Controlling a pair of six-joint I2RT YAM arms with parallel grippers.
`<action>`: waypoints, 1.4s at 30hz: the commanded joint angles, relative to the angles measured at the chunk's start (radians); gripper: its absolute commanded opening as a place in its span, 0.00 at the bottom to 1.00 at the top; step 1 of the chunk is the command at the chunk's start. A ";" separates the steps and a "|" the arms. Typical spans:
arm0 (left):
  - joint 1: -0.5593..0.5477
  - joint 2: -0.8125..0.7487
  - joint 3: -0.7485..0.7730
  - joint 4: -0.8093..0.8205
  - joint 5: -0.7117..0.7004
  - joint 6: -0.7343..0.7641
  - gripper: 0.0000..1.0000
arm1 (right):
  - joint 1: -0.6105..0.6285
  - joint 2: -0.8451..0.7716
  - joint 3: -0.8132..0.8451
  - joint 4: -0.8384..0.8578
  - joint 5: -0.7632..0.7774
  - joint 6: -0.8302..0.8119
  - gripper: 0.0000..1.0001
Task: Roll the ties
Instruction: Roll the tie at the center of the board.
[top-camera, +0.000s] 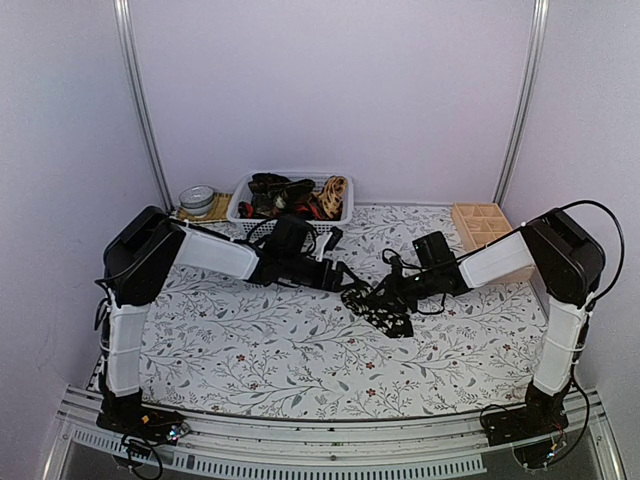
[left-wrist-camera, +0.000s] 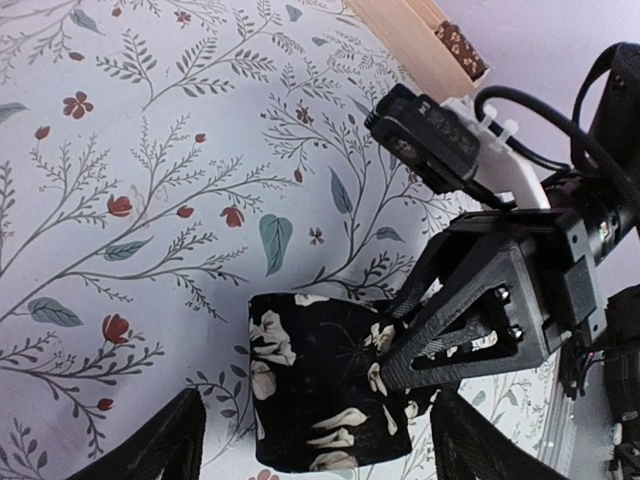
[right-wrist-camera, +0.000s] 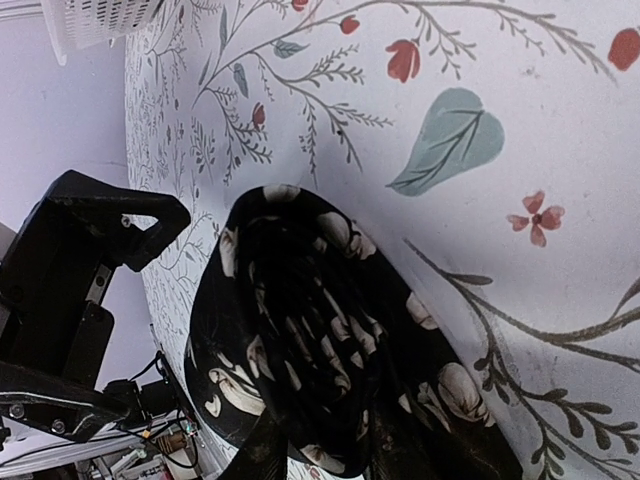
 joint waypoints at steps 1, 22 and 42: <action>0.022 0.042 -0.020 0.059 0.112 -0.063 0.78 | 0.010 0.074 0.002 -0.009 0.030 -0.008 0.26; 0.037 -0.138 -0.022 -0.243 0.029 0.958 0.99 | 0.009 0.088 0.017 -0.030 0.039 -0.028 0.26; -0.042 0.037 0.081 -0.272 -0.078 1.115 0.76 | 0.010 0.094 0.021 -0.033 0.039 -0.026 0.26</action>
